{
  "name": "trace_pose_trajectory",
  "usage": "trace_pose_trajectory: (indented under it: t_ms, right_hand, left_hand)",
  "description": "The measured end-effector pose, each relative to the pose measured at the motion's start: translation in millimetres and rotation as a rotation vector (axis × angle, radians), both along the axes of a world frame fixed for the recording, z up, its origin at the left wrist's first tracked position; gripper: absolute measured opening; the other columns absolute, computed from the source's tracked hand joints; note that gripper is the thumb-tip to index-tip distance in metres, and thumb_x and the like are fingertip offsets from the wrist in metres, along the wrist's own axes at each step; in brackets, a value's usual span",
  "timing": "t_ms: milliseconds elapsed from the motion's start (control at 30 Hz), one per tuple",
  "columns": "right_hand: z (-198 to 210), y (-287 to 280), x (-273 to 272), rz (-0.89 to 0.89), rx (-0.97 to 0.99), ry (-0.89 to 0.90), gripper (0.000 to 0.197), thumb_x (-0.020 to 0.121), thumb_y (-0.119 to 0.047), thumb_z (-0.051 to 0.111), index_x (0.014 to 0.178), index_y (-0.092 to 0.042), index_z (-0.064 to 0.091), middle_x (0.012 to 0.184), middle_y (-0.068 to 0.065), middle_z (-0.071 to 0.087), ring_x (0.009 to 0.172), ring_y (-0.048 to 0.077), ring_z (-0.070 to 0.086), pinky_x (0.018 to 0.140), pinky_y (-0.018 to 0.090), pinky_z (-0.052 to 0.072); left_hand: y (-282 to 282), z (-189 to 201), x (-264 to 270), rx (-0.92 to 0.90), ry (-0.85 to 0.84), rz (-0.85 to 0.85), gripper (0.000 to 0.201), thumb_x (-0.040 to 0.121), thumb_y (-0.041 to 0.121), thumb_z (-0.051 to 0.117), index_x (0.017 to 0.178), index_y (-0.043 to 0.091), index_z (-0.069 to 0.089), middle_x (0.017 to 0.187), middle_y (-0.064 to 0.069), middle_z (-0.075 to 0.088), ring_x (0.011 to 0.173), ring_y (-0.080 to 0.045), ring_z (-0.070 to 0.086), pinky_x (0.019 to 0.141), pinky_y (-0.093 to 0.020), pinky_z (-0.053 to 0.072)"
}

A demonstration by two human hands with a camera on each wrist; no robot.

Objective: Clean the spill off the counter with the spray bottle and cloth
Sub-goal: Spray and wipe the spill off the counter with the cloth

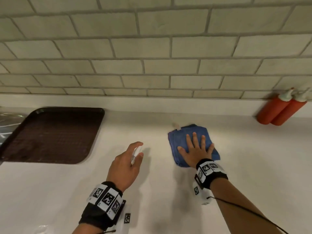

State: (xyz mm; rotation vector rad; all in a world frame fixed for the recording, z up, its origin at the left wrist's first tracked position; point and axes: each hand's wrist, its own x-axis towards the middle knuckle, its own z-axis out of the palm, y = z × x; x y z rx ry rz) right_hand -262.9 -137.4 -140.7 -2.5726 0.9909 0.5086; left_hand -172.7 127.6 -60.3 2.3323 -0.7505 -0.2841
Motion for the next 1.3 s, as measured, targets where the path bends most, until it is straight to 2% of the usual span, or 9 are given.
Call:
trace_pose_trajectory:
  t_ms: [167, 267, 567, 633, 700, 933, 1033, 1133, 1300]
  right_hand:
    - [-6.9, 78.2, -37.4, 0.234, -0.009, -0.050, 0.088, 0.078, -0.079, -0.007, 0.154, -0.034, -0.008, 0.161, -0.006, -0.019, 0.146, 0.030, -0.022, 0.108, 0.064, -0.017]
    - [-9.2, 68.5, -42.5, 0.221, -0.046, -0.037, 0.080, 0.086, -0.077, 0.009, 0.153, -0.037, -0.010, 0.160, -0.009, -0.020, 0.147, 0.027, -0.021, 0.111, 0.062, -0.013]
    - [4.0, -13.0, 86.1, 0.105, -0.019, 0.017, 0.076, 0.092, -0.068, 0.023, 0.154, -0.032, -0.004, 0.162, -0.003, -0.016, 0.147, 0.034, -0.014, 0.112, 0.066, -0.001]
    - [3.4, 7.0, 104.5, 0.128, -0.016, 0.003, 0.075, 0.093, -0.066, 0.023, 0.154, -0.032, -0.004, 0.162, -0.003, -0.016, 0.147, 0.034, -0.014, 0.112, 0.067, -0.002]
    - [0.9, 40.8, 105.7, 0.206, -0.030, -0.002, 0.074, 0.094, -0.066, 0.019, 0.154, -0.032, -0.008, 0.162, -0.003, -0.018, 0.147, 0.033, -0.017, 0.112, 0.066, -0.005]
    - [-5.3, 151.4, 57.6, 0.461, -0.036, -0.010, 0.084, 0.082, -0.076, 0.000, 0.153, -0.032, -0.013, 0.160, -0.004, -0.024, 0.145, 0.031, -0.025, 0.110, 0.065, -0.015]
    - [-7.3, 142.5, 91.3, 0.442, -0.050, -0.002, 0.078, 0.088, -0.072, 0.010, 0.152, -0.035, -0.012, 0.160, -0.007, -0.023, 0.146, 0.031, -0.022, 0.111, 0.065, -0.010]
    - [-8.2, 132.7, 148.0, 0.436, -0.047, 0.011, 0.078, 0.090, -0.072, 0.016, 0.153, -0.035, -0.011, 0.160, -0.007, -0.022, 0.146, 0.032, -0.020, 0.111, 0.067, -0.006]
    - [-5.4, 125.5, 202.1, 0.369, 0.006, -0.008, 0.077, 0.091, -0.071, 0.021, 0.153, -0.037, -0.009, 0.161, -0.009, -0.019, 0.147, 0.030, -0.019, 0.111, 0.067, -0.010]
  left_hand:
    - [-2.3, 13.8, 18.9, -0.008, -0.040, 0.063, 0.034, 0.098, 0.037, 0.049, 0.132, 0.041, 0.047, 0.074, 0.004, 0.062, 0.068, -0.014, 0.061, 0.068, -0.031, 0.048]
    - [-4.5, 21.0, 26.5, -0.011, -0.065, 0.093, 0.034, 0.098, 0.037, 0.050, 0.131, 0.041, 0.048, 0.076, 0.001, 0.063, 0.073, -0.019, 0.061, 0.071, -0.032, 0.048]
    - [30.4, 14.7, 50.0, -0.026, -0.056, 0.149, 0.035, 0.096, 0.044, 0.048, 0.130, 0.047, 0.044, 0.079, 0.008, 0.063, 0.082, -0.021, 0.064, 0.075, -0.039, 0.053]
    - [38.1, 17.5, 57.6, -0.036, -0.055, 0.174, 0.035, 0.097, 0.040, 0.050, 0.132, 0.041, 0.047, 0.076, 0.009, 0.059, 0.076, -0.018, 0.060, 0.070, -0.033, 0.048]
    - [46.6, 19.8, 66.0, -0.027, -0.052, 0.189, 0.036, 0.098, 0.037, 0.050, 0.134, 0.039, 0.048, 0.088, 0.005, 0.063, 0.082, -0.017, 0.059, 0.073, -0.031, 0.045]
    - [60.6, 17.2, 91.9, -0.034, -0.009, 0.159, 0.036, 0.097, 0.039, 0.050, 0.132, 0.043, 0.046, 0.103, -0.006, 0.069, 0.091, -0.029, 0.066, 0.084, -0.042, 0.053]
    - [60.0, 14.3, 95.3, -0.058, -0.014, 0.109, 0.036, 0.097, 0.038, 0.051, 0.132, 0.042, 0.047, 0.104, -0.004, 0.070, 0.092, -0.027, 0.066, 0.083, -0.040, 0.053]
    - [62.7, 10.3, 96.5, -0.067, -0.010, 0.090, 0.035, 0.097, 0.036, 0.052, 0.131, 0.043, 0.046, 0.091, -0.002, 0.067, 0.081, -0.024, 0.065, 0.077, -0.037, 0.054]
    - [67.3, 6.5, 99.4, -0.051, -0.011, 0.059, 0.037, 0.096, 0.037, 0.054, 0.133, 0.040, 0.046, 0.082, 0.000, 0.064, 0.073, -0.023, 0.063, 0.070, -0.040, 0.055]
